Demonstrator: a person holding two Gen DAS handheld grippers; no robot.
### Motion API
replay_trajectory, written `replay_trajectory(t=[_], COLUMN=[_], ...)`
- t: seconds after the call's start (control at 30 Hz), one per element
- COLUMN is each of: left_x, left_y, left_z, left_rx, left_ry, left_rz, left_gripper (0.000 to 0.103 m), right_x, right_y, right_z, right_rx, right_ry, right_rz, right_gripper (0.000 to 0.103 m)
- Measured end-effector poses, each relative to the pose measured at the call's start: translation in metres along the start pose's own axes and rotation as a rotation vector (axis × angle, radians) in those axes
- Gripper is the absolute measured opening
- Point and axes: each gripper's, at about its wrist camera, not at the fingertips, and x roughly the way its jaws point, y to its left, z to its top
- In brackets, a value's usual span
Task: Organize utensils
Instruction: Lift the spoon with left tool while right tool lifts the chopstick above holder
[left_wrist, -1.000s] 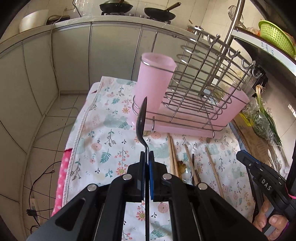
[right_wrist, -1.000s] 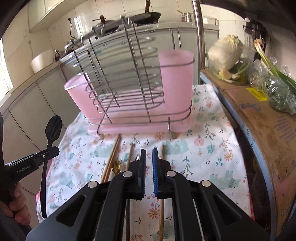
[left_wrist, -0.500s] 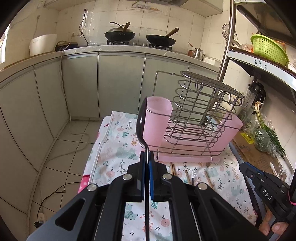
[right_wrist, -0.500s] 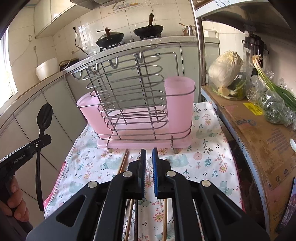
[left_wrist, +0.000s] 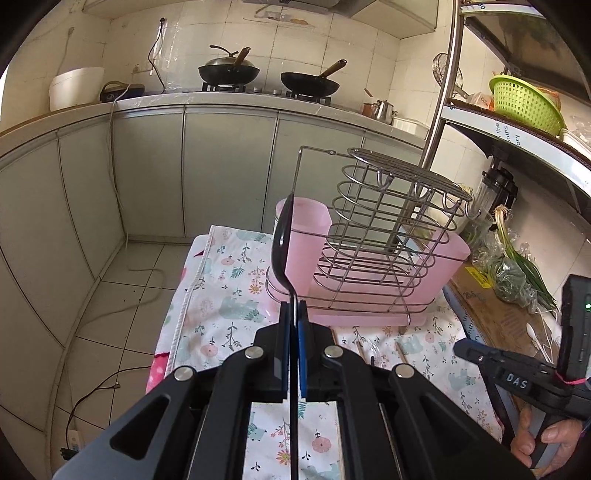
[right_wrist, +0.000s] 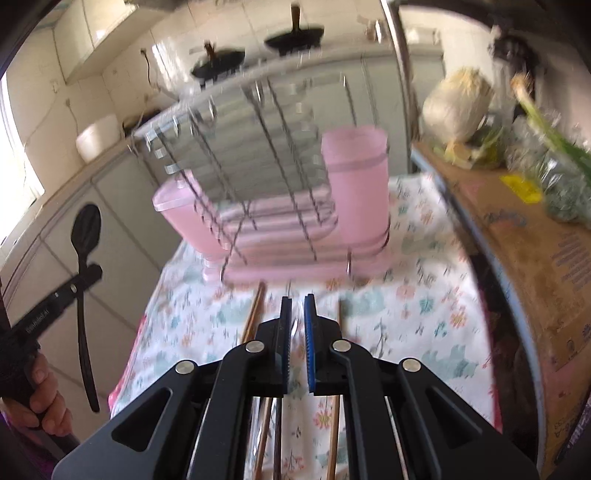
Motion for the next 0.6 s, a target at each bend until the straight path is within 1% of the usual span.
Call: replay_trajectory(t=[0.1,0.2,0.23,0.27,0.3,0.33,0.43,0.6], left_x=[0.008,0.025,0.031,0.037,0.042,0.046,0.055,0.061], left_y=[0.002,0.006,0.008,0.011,0.014,0.016,0.019,0.019], left_z=[-0.005,-0.012,-0.015,-0.018,-0.021,-0.024,-0.029,-0.028], left_rx=[-0.007,-0.031,-0.049,-0.066,-0.081,-0.087,-0.087,-0.083], left_ry=[0.037,0.129,0.16,0.187,0.203,0.211,0.212,0.205], left_rz=[-0.029,-0.102,-0.123,-0.141,-0.149,-0.147,-0.129,-0.131], left_gripper=[0.003,0.003,0.003,0.003,0.003,0.004,0.004,0.003], right_x=[0.032,0.061,0.067,0.071,0.074,0.076,0.081,0.095], right_y=[-0.009,-0.012,-0.012,-0.011,-0.012,-0.013,-0.015,-0.026], right_z=[-0.007,-0.015,-0.017,-0.018,-0.018,-0.018,-0.017,-0.013], right_rx=[0.032,0.023,0.02,0.019,0.022,0.024,0.02,0.04], right_ry=[0.134,0.226,0.241,0.249,0.249,0.246,0.239,0.268], right_rz=[0.005,-0.022,-0.025,-0.029,-0.031,-0.031,-0.047,-0.054], right_gripper=[0.007,0.008,0.009,0.013,0.016,0.016,0.016,0.016])
